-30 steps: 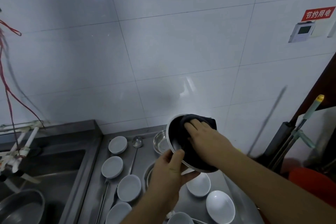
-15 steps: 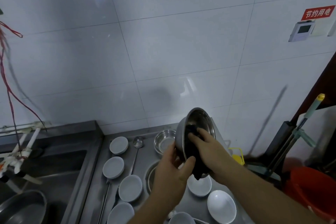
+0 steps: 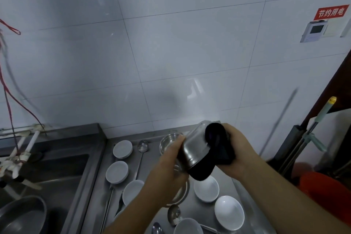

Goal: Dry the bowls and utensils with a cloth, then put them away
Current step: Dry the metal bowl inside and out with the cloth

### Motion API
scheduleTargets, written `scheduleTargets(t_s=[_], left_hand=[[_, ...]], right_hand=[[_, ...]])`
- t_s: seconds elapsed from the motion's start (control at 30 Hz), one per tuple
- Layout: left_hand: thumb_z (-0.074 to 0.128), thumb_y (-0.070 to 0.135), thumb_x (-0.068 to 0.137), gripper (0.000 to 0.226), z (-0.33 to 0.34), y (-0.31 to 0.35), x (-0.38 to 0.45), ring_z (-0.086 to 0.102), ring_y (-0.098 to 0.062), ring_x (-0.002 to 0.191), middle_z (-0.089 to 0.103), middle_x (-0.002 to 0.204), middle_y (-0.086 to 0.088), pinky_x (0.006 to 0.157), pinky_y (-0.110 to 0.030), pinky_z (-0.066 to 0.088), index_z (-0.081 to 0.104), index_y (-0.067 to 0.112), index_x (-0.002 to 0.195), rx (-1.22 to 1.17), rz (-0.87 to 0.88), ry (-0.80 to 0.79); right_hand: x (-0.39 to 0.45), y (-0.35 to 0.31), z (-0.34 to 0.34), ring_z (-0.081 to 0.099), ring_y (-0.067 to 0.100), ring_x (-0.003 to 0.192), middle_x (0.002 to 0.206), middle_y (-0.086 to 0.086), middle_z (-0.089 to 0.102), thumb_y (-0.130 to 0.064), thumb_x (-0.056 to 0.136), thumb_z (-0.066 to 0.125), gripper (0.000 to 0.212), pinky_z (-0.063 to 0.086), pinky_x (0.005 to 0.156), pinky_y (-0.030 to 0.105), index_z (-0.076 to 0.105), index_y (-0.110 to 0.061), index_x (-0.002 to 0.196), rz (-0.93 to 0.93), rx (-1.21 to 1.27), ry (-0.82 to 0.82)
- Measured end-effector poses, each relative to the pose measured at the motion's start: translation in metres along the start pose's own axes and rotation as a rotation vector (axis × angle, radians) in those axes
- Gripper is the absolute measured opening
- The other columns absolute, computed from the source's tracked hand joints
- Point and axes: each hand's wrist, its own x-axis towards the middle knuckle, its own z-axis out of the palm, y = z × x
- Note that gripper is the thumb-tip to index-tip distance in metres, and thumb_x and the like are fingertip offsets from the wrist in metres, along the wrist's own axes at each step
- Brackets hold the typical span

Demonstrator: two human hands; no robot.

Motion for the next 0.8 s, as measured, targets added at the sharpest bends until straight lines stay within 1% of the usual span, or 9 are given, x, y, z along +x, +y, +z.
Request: scheduleTargets(t_s=[0.07,0.17,0.27,0.33,0.4,0.47,0.6,0.7,0.8], left_hand=[[0.083,0.019,0.088,0.097,-0.003,-0.004,0.004,0.034,0.015,0.145,0.029,0.161,0.036,0.112,-0.012,0.040,0.027,0.062,0.154,0.009,0.012,0.094],[0.072,0.009,0.096,0.063,-0.003,-0.005,0.006,0.056,0.012,0.117,0.052,0.143,0.017,0.092,-0.014,0.051,0.047,0.053,0.133,-0.188,-0.230,0.284],[0.053,0.007,0.106,0.025,0.002,-0.001,0.006,0.072,-0.022,0.105,0.077,0.115,-0.017,0.090,-0.037,0.057,0.071,0.018,0.120,-0.815,-0.651,0.276],[0.050,0.021,0.110,0.032,0.004,0.007,0.006,0.073,-0.029,0.112,0.080,0.111,-0.018,0.091,-0.037,0.055,0.072,0.001,0.121,-1.175,-0.767,0.222],[0.051,0.026,0.109,0.039,0.004,0.016,0.006,0.072,-0.028,0.112,0.079,0.116,-0.018,0.093,-0.035,0.054,0.072,-0.004,0.121,-1.356,-0.775,0.207],[0.058,0.019,0.105,0.031,0.005,0.022,0.007,0.071,-0.023,0.097,0.076,0.105,-0.015,0.091,-0.033,0.053,0.072,-0.005,0.118,-1.417,-0.732,0.231],[0.056,0.012,0.107,0.020,0.003,0.023,0.012,0.063,-0.015,0.072,0.065,0.085,-0.009,0.074,-0.027,0.053,0.072,0.000,0.103,-1.453,-0.730,0.312],[0.057,0.011,0.106,0.025,-0.010,0.024,0.016,0.077,-0.019,0.075,0.076,0.090,-0.014,0.067,-0.029,0.065,0.077,-0.003,0.100,-1.532,-0.672,0.371],[0.059,0.015,0.105,0.024,-0.029,0.024,0.020,0.080,-0.022,0.087,0.079,0.100,-0.017,0.072,-0.032,0.067,0.076,-0.003,0.106,-1.532,-0.579,0.388]], right_hand=[[0.001,0.004,-0.005,0.067,0.023,0.082,0.085,0.008,0.066,-0.022,0.086,0.069,0.014,0.054,0.080,0.036,0.071,-0.008,0.091,-0.029,0.019,-0.015],[0.002,0.006,-0.010,0.072,0.025,0.085,0.091,0.009,0.070,-0.020,0.094,0.063,0.014,0.061,0.078,0.037,0.073,-0.009,0.098,-0.069,0.088,-0.065],[0.006,0.009,-0.015,0.075,0.025,0.088,0.095,0.010,0.074,-0.021,0.096,0.060,0.021,0.063,0.080,0.037,0.078,-0.011,0.096,-0.082,0.122,-0.089],[0.008,0.013,-0.018,0.075,0.026,0.092,0.098,0.011,0.074,-0.022,0.096,0.061,0.021,0.063,0.082,0.038,0.078,-0.010,0.098,-0.086,0.125,-0.079],[0.008,0.017,-0.019,0.076,0.027,0.096,0.102,0.012,0.075,-0.022,0.096,0.062,0.022,0.063,0.083,0.040,0.079,-0.009,0.100,-0.072,0.140,-0.070],[0.006,0.023,-0.019,0.077,0.029,0.101,0.107,0.013,0.078,-0.023,0.098,0.062,0.026,0.063,0.084,0.041,0.081,-0.007,0.104,-0.041,0.150,-0.073],[-0.002,0.035,-0.019,0.077,0.033,0.103,0.112,0.015,0.078,-0.032,0.100,0.063,0.033,0.063,0.087,0.045,0.082,-0.008,0.109,0.001,0.159,-0.017],[-0.009,0.042,-0.025,0.072,0.032,0.098,0.105,0.014,0.075,-0.046,0.094,0.068,0.042,0.053,0.102,0.046,0.079,-0.009,0.113,0.036,0.171,0.089],[-0.014,0.053,-0.035,0.074,0.031,0.083,0.092,0.015,0.074,-0.058,0.093,0.065,0.053,0.058,0.086,0.044,0.081,-0.008,0.100,0.091,0.135,0.186]])
